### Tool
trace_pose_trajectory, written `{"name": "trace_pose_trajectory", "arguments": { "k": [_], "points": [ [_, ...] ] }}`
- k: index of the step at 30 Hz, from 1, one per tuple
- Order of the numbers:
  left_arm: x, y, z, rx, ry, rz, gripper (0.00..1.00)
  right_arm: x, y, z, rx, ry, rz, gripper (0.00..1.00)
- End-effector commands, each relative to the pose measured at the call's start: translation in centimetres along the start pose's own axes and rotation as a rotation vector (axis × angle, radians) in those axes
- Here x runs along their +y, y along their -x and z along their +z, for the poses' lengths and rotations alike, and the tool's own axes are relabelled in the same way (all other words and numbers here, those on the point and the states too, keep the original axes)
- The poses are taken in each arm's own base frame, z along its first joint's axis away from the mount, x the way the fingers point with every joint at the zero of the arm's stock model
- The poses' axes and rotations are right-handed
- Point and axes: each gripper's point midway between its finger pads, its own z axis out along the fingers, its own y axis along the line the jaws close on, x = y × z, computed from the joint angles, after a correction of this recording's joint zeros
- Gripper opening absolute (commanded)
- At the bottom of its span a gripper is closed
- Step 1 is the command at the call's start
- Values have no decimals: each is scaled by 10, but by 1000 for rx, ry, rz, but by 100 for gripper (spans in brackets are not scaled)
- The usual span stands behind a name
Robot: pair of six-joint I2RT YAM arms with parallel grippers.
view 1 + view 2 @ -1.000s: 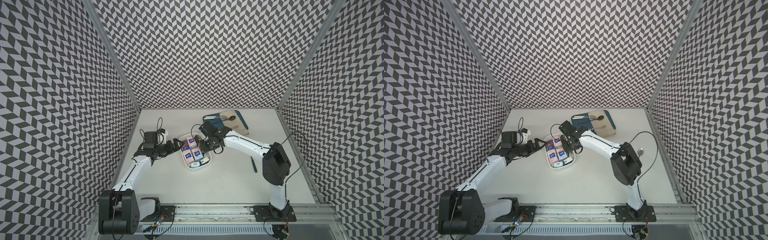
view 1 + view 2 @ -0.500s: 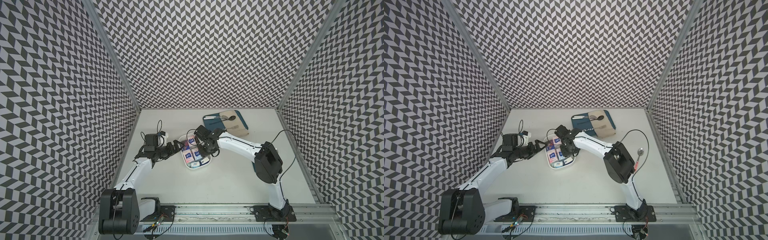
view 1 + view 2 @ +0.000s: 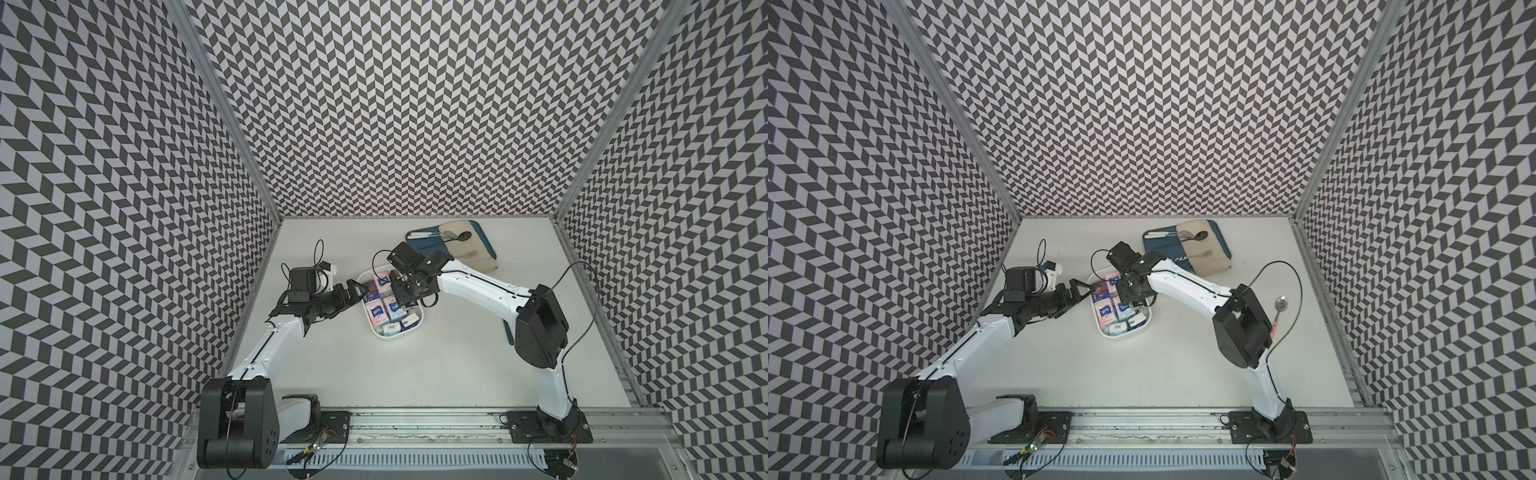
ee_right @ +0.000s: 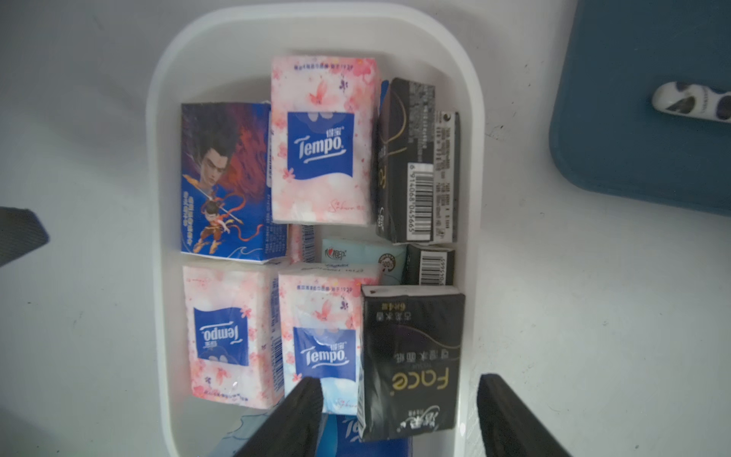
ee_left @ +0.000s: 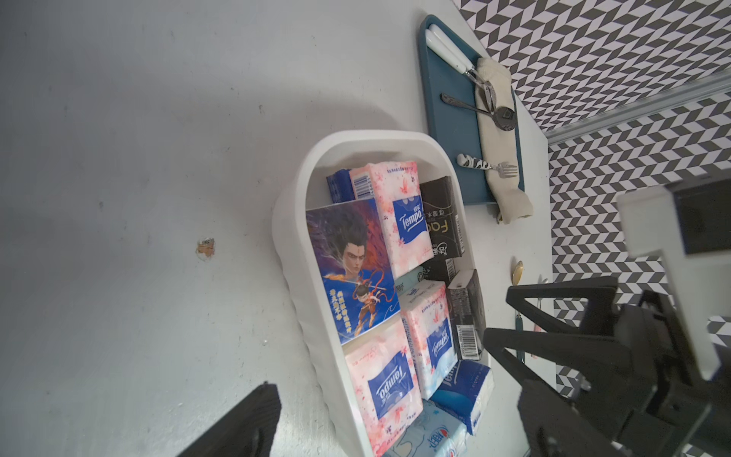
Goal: Put the pocket tissues into the storage box
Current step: Place the pocket tissues in the storage box, then reset both arms
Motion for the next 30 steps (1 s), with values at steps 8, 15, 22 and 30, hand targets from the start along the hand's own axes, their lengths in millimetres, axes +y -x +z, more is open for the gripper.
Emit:
{"name": "trace_pose_trajectory", "arguments": {
  "k": [8, 15, 22, 30],
  "points": [
    [7, 83, -34, -308, 179, 117, 100, -223, 27, -70, -479, -276, 253, 72],
    [38, 128, -46, -490, 395, 332, 100, -340, -35, -104, -804, -545, 323, 73],
    [76, 143, -37, -643, 519, 487, 100, -359, -53, -100, -976, -523, 330, 74],
    [89, 124, -41, -824, 492, 566, 100, -339, -61, -87, -1114, -382, 221, 100]
  ]
}}
